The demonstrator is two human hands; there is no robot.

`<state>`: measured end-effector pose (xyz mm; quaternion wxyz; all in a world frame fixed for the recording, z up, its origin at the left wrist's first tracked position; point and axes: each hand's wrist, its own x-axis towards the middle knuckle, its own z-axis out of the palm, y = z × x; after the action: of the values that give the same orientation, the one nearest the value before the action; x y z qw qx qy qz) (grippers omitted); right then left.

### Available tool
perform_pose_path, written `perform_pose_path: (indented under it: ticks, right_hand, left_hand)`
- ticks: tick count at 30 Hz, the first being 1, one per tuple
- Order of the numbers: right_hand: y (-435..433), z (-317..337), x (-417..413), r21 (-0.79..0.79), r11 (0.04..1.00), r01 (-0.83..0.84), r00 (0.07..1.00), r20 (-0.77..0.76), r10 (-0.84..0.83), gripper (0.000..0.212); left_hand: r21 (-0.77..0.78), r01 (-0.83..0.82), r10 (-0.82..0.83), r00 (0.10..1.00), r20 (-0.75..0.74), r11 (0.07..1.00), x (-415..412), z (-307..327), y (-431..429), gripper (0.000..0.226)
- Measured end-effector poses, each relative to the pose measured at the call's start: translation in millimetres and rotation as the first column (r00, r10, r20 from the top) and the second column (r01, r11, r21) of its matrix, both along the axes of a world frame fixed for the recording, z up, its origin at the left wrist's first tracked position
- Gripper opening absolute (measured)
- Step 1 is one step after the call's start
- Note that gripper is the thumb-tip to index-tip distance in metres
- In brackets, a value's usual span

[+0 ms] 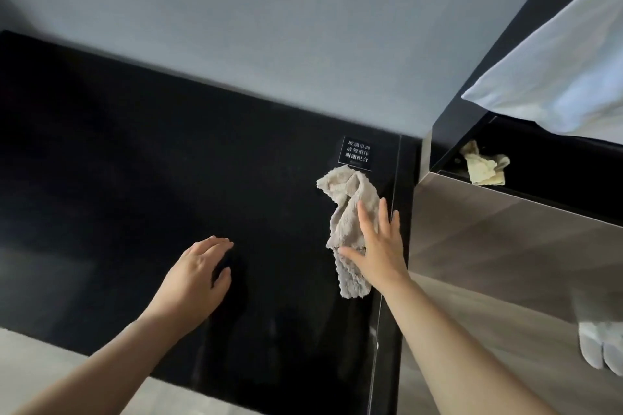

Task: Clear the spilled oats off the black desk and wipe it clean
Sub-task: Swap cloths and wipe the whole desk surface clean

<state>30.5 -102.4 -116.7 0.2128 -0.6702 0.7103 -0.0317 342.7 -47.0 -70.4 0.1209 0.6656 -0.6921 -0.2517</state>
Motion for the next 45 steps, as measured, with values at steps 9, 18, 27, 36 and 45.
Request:
perform_pose_path:
  ticks: [9, 18, 27, 36, 45]
  right_hand:
    - [-51.1, -45.6, 32.8, -0.349, 0.937, -0.018, 1.000, -0.007, 0.017, 0.049]
    - [-106.7, 21.5, 2.4, -0.377, 0.787, 0.489, 0.838, 0.453, -0.304, 0.032]
    - [-213.7, -57.1, -24.0, -0.366, 0.864, 0.346, 0.926, -0.016, -0.378, 0.062]
    - [-254.2, -72.0, 8.9, -0.578, 0.782, 0.233, 0.946, -0.051, -0.320, 0.038]
    - [-135.0, -22.7, 56.3, -0.109, 0.993, 0.043, 0.897, 0.441, 0.009, 0.035]
  left_hand:
    - [0.025, 0.044, -0.044, 0.999, 0.014, 0.999, -7.7, -33.5, -81.9, 0.043]
    - [-0.023, 0.136, -0.135, 0.989, 0.056, 0.990, -10.2, -57.2, -154.3, 0.049]
    - [-0.124, 0.121, -0.105, 0.986, 0.128, 0.985, -19.1, -90.1, -195.6, 0.061]
    - [-0.206, 0.107, -0.082, 0.989, 0.123, 0.973, -18.5, -107.1, -193.0, 0.058]
    - [-0.197, 0.112, -0.086, 0.987, 0.136, 0.974, -19.7, -105.8, -193.4, 0.058]
